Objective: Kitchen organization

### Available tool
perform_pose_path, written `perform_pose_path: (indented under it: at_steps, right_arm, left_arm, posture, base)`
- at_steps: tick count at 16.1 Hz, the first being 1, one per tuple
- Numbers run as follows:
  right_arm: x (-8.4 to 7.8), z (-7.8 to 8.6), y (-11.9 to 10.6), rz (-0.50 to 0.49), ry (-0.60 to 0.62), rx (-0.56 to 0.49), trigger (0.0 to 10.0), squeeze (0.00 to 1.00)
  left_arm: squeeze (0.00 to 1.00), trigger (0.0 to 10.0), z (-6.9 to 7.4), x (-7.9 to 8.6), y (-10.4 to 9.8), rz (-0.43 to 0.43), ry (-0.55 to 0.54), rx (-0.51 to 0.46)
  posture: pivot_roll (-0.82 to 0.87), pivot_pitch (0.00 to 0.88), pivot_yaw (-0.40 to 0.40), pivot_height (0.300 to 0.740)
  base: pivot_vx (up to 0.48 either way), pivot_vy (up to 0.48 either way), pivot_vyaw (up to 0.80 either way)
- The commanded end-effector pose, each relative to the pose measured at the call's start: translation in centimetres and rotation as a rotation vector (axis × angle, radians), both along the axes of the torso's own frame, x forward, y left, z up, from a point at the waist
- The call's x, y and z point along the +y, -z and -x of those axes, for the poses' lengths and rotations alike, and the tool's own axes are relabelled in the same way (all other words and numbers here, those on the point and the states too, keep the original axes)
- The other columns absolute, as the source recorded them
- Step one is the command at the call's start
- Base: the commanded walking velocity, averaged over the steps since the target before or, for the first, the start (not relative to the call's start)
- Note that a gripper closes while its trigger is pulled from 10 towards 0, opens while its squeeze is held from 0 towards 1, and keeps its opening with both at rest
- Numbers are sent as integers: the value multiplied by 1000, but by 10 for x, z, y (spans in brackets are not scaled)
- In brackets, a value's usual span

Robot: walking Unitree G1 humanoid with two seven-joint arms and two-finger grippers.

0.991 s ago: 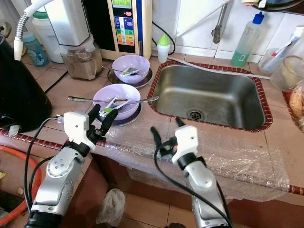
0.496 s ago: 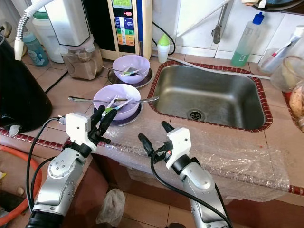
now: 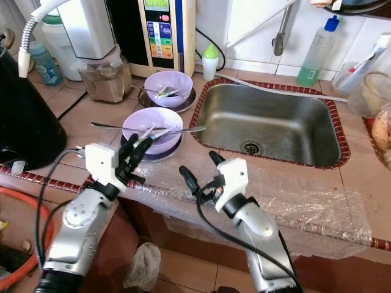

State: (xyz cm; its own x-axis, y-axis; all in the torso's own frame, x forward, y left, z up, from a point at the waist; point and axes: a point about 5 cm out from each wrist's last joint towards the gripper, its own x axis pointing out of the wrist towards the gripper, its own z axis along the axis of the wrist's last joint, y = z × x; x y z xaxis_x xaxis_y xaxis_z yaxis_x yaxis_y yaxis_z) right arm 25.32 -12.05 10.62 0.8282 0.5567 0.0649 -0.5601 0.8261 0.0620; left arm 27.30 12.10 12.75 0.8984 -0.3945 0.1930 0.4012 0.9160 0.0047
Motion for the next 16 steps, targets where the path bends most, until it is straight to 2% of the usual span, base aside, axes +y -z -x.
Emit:
perform_pose_path:
  at_steps: [1,4,6,7,8,11,13,16]
  right_arm:
    - [-4,-2,-5,-33,28,-5,10000,0]
    - [-2,-3,-6,-21,42,-16,10000,0]
    - [-6,-9,-8,-16,117,-36,10000,0]
    - [-9,-11,-8,-9,149,-42,10000,0]
    - [-19,-18,-10,16,251,-62,10000,0]
    - [-28,-23,-9,20,321,-57,10000,0]
    - [-27,-23,-9,24,330,-61,10000,0]
    - [-26,-23,-7,32,337,-72,10000,0]
  left_arm:
    - [0,0,1,3,-11,-9,-12,-49]
    - [0,0,-4,13,-27,1,-114,-112]
    - [0,1412,-5,11,-35,7,-134,-109]
    - [0,1412,-5,12,-38,13,-146,-117]
    - [0,2902,-5,9,-45,13,-150,-135]
    - [0,1608,-7,7,-50,14,-148,-145]
    - [0,784,-7,6,-51,10,-146,-146]
    - [0,392,-9,5,-54,13,-146,-149]
  posture:
    - [-60,0,36,740]
    - [-54,0,34,740]
    - [-44,0,33,740]
    - [-44,0,33,740]
    - [-40,0,33,740]
    - [-36,0,39,740]
    - [-38,0,41,740]
    - [-41,0,45,740]
  base:
    - [0,0,0]
    - [0,0,0]
    - [0,0,0]
    - [0,0,0]
    - [0,0,0]
    - [0,0,0]
    - [0,-429,-456]
    - [0,-480,-171]
